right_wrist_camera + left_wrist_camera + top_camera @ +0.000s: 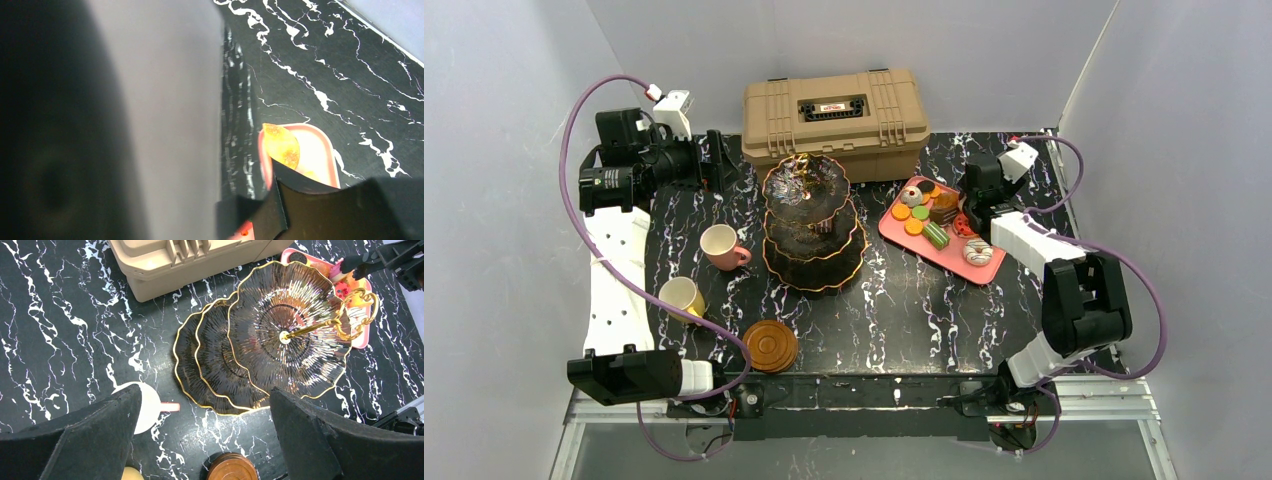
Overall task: Serve the afternoon tea
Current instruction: Pick up the desert from the tray, then place the desert on the desert table, then pick up the desert from the tray.
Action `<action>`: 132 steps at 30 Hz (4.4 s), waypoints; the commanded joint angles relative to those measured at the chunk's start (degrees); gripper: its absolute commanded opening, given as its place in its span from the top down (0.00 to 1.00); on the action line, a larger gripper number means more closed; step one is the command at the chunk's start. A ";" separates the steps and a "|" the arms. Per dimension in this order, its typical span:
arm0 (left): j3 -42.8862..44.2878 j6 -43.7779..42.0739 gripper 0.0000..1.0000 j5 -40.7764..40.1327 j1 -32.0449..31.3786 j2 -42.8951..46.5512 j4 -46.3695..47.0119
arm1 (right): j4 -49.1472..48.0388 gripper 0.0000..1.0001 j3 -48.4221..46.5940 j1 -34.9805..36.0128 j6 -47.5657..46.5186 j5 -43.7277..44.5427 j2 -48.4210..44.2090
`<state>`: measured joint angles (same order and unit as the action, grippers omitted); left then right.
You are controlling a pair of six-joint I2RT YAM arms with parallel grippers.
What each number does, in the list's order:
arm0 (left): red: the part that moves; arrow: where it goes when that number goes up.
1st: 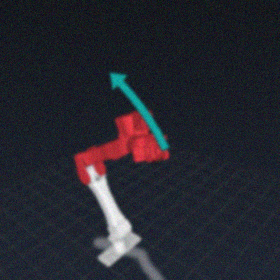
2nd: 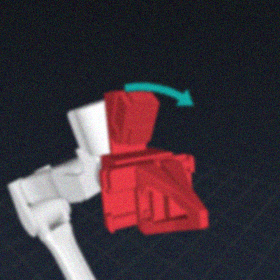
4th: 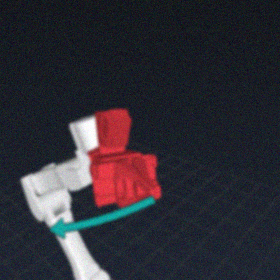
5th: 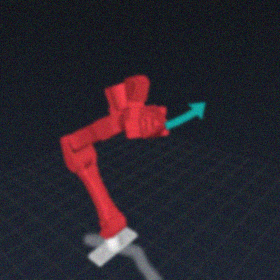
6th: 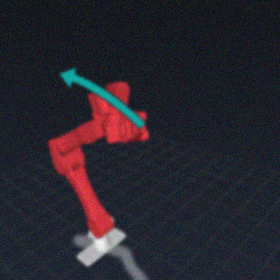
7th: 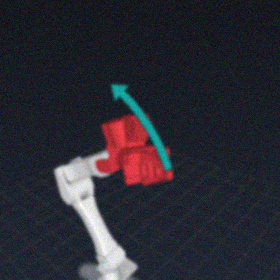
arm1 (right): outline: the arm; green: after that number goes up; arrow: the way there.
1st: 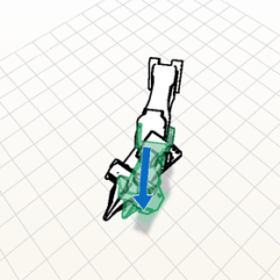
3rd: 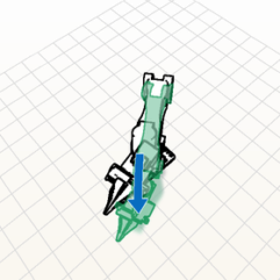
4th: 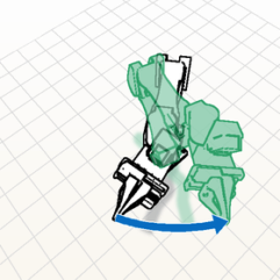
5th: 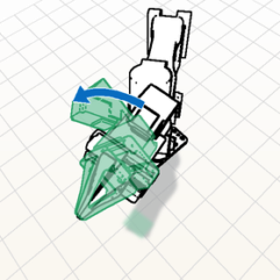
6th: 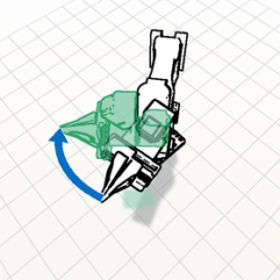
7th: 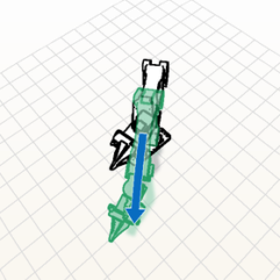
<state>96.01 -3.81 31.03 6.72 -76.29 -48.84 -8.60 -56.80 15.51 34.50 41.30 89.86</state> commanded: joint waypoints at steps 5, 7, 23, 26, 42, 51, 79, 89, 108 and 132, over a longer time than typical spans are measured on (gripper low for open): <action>1.27 -0.19 0.02 1.92 0.70 1.23 -0.12 | -4.29 0.42 -1.14 0.84 0.16 5.88 1.02; 1.06 -0.15 0.02 1.86 0.77 1.15 -0.12 | -4.51 0.52 -0.45 0.88 -0.04 6.05 0.09; -1.03 1.37 0.02 2.04 3.08 5.09 1.86 | -3.12 0.84 -2.18 0.84 -1.12 -1.10 -5.01; -0.72 -0.28 0.02 2.10 3.56 5.74 -0.17 | -3.06 0.86 -2.25 1.04 0.28 -4.32 -6.45; 2.12 0.42 0.02 6.45 4.14 5.55 -6.48 | 4.82 0.91 3.05 11.31 8.92 -21.82 -24.89; 5.36 -1.18 0.02 8.59 4.20 5.80 -10.97 | 3.55 0.90 10.82 21.26 16.30 -24.29 -29.11; 5.56 -6.25 0.02 11.45 4.16 6.31 -14.27 | -23.40 0.85 22.61 25.45 29.69 -22.91 -10.91; 6.10 -7.61 0.02 11.39 4.16 6.65 -14.39 | -22.11 0.61 21.38 25.45 28.03 -20.33 -10.42; 6.74 -7.04 0.02 12.44 4.16 6.99 -14.24 | -9.09 0.35 17.02 25.23 19.75 -15.99 -16.83; 7.28 -6.12 0.02 15.07 4.13 4.68 -12.58 | 7.92 0.36 7.67 -1.14 4.07 -23.13 -22.36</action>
<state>102.80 -10.37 43.77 10.46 -71.83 -61.73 -3.22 -46.68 16.38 43.79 19.11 66.32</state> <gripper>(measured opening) 0.981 0.633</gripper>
